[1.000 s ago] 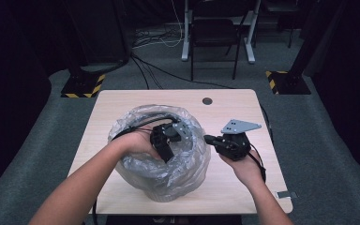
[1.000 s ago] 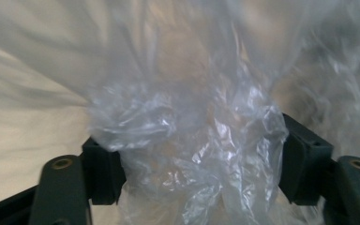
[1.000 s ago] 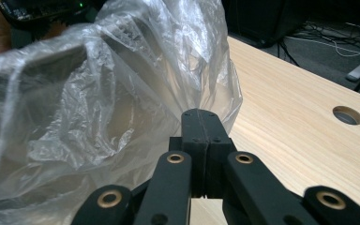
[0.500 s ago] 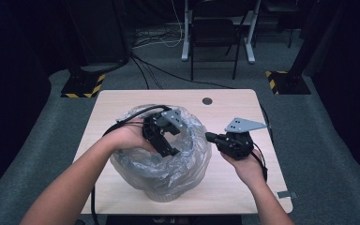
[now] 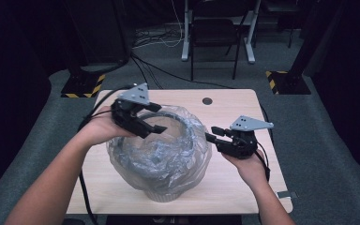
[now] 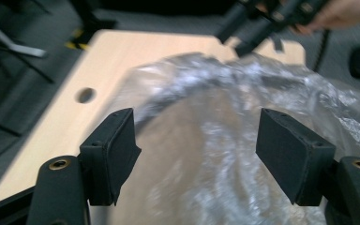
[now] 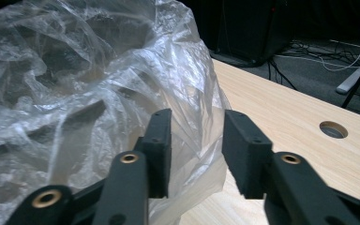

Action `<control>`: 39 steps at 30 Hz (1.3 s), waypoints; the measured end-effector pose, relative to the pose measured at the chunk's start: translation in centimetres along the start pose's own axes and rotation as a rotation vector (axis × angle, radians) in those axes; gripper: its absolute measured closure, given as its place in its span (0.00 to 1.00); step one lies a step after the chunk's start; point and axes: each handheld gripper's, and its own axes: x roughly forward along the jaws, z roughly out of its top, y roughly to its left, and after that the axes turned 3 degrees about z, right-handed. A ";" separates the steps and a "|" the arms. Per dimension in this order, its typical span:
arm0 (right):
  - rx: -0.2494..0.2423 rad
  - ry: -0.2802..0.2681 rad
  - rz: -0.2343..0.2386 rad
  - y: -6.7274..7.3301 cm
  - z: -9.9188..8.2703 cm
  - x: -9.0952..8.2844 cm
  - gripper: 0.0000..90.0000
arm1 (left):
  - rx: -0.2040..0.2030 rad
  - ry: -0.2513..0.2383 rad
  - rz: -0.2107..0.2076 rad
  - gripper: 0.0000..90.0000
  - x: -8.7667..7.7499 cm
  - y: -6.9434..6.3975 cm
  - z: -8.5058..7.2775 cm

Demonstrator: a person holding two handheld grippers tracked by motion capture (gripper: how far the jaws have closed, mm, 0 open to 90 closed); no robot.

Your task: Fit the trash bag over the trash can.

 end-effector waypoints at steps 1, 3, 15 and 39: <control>-0.002 -0.003 0.000 0.2 0.1 -0.1 0.63 | -0.014 -0.015 0.017 0.32 -0.7 0.3 -0.3; 0.002 -0.007 0.000 0.3 0.1 -0.2 0.58 | -0.047 -0.034 0.069 0.32 -2.6 0.9 -1.4; 0.012 -0.021 0.008 0.6 0.2 -0.4 0.50 | -0.193 -0.079 0.158 0.37 -5.9 2.4 -7.4; 0.037 -0.039 0.009 0.5 -0.8 -0.1 0.39 | -0.385 -0.073 0.150 0.36 -2.5 2.5 -16.0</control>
